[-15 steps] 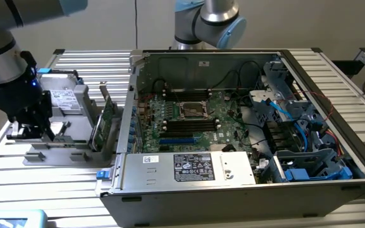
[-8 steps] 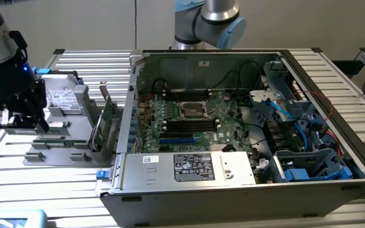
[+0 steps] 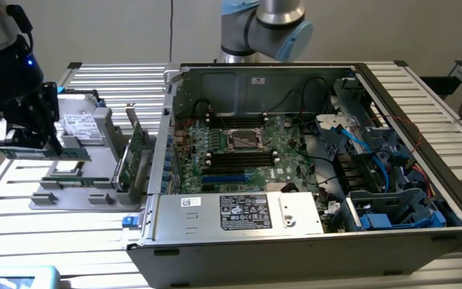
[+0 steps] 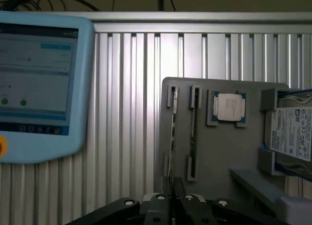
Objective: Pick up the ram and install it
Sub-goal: 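Pick up the ram and move it above insertion slot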
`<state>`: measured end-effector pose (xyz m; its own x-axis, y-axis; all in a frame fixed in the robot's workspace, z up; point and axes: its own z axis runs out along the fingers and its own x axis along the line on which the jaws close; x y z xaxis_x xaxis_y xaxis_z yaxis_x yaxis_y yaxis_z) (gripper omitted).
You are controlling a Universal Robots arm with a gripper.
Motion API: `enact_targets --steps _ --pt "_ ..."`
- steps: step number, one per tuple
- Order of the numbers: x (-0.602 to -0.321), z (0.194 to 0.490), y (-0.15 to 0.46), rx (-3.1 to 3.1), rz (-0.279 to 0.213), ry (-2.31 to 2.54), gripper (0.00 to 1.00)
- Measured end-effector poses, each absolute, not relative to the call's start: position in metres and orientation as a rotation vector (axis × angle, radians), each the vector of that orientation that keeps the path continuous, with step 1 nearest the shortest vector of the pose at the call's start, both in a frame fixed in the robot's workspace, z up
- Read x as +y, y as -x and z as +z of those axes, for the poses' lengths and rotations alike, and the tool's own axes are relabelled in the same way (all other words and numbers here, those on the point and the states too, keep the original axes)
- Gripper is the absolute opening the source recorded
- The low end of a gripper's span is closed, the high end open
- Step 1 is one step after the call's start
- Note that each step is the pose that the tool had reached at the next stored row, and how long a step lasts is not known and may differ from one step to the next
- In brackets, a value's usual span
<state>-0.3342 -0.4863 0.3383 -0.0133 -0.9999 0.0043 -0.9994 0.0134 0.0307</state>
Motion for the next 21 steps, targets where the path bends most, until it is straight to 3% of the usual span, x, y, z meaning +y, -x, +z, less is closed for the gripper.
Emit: enact_targets --steps 21 --pt "-0.505 0.424 0.251 -2.206 -0.056 -2.177 0.14"
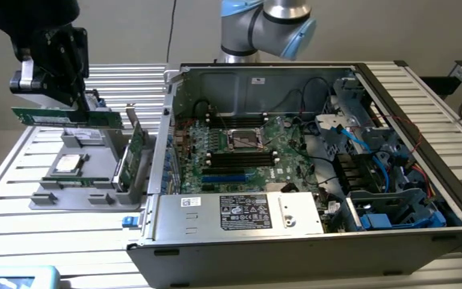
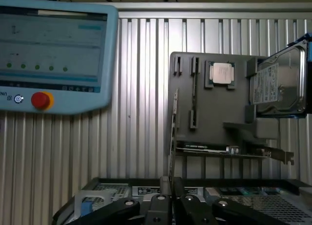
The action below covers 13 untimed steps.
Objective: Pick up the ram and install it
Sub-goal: 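Pick up the ram and move it above insertion slot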
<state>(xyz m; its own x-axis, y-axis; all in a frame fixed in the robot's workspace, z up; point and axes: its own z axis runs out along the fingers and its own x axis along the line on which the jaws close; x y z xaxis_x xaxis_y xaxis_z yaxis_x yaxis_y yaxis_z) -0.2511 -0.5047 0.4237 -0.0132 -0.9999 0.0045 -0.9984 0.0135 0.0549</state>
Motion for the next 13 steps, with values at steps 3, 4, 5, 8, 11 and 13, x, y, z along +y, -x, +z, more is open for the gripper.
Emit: enact_targets --steps 3,4,5,8,11,13 --pt "-0.505 0.427 0.237 -2.205 -0.057 -2.176 0.14" --pt "-0.505 0.427 0.233 -2.205 -0.057 -2.176 0.14" --pt "-0.505 0.427 0.229 -2.205 -0.058 -2.176 0.14" --pt "-0.505 0.427 0.215 -2.205 -0.058 -2.176 0.14" --pt "-0.505 0.427 0.201 -2.204 -0.058 -2.176 0.14" --pt "-0.505 0.427 0.192 -2.204 -0.058 -2.176 0.14"
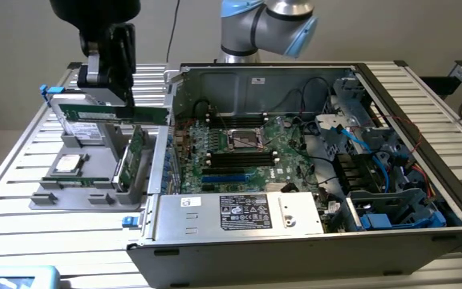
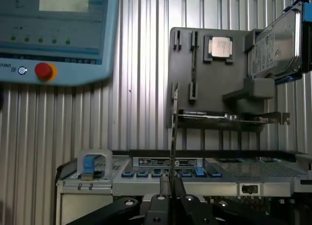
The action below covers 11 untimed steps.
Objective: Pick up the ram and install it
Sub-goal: 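Pick up the ram and move it above insertion slot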
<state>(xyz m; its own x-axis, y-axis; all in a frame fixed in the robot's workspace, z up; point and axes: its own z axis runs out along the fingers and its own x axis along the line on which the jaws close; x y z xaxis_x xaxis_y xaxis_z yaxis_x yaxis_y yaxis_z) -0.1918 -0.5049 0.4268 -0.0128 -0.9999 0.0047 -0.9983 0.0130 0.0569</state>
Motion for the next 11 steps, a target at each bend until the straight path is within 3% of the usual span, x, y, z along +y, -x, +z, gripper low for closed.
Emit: enact_targets --steps 11 --pt "-0.504 0.427 0.142 -2.203 -0.058 -2.177 0.14"
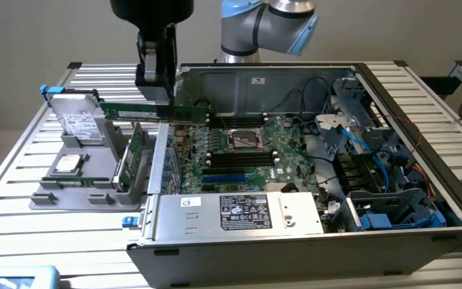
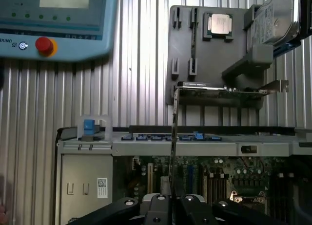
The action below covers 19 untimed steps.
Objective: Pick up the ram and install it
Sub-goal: 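Pick up the ram and move it above insertion slot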
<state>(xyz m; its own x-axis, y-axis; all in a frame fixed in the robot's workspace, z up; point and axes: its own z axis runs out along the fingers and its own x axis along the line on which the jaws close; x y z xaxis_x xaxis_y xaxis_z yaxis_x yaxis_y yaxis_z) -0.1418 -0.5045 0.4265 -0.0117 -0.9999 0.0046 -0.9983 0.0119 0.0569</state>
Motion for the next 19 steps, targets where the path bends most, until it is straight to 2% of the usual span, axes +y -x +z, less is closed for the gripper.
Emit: enact_targets --steps 11,19 --pt "-0.501 0.424 0.092 -2.203 -0.058 -2.177 0.14" --pt "-0.488 0.412 0.057 -2.201 -0.053 -2.175 0.14"
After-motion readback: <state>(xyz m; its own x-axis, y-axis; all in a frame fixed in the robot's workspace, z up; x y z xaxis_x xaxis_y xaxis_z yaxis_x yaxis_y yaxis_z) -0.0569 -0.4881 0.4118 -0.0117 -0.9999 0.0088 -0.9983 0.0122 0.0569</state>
